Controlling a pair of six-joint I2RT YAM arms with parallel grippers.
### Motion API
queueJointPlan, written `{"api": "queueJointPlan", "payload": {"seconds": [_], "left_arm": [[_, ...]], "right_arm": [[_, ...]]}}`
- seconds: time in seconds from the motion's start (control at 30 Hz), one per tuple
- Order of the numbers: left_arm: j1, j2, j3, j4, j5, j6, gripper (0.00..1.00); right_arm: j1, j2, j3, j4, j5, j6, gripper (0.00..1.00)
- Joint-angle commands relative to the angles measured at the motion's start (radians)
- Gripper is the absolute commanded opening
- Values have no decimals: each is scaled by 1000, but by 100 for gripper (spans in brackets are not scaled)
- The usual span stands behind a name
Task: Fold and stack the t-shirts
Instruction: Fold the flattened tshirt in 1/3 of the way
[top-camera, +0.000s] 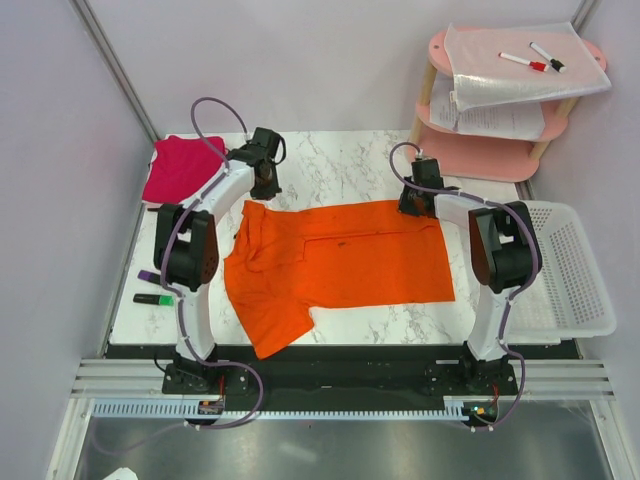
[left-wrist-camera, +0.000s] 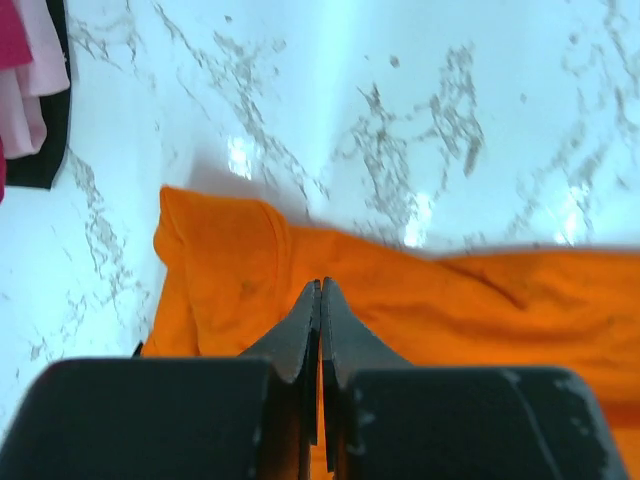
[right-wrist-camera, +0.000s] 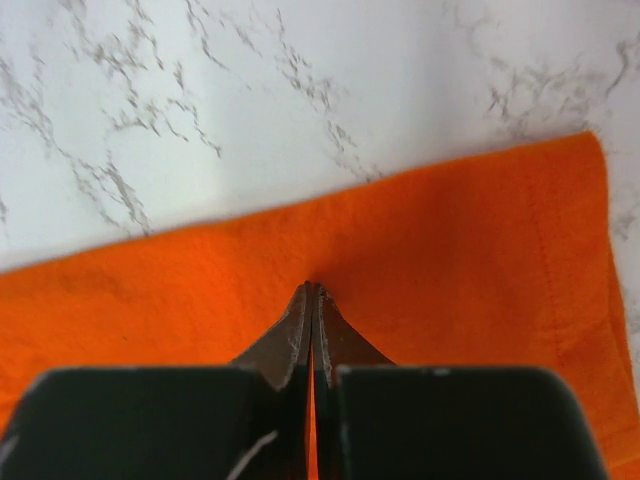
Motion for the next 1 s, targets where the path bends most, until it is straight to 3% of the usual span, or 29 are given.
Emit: {"api": "queueJointPlan", "payload": {"seconds": [0.0,0.43,0.97], "left_arm": [[23,116,86,-50,-34,17,2],[116,211,90,-93,-106,-17,2],[191,78,-16,-104,-245,-81,2]], "right_arm": [[-1,16,27,-26,27,-14,0],[-3,87,99,-151,244,-24,0],[-23,151,123,-220,299,25,0]]}}
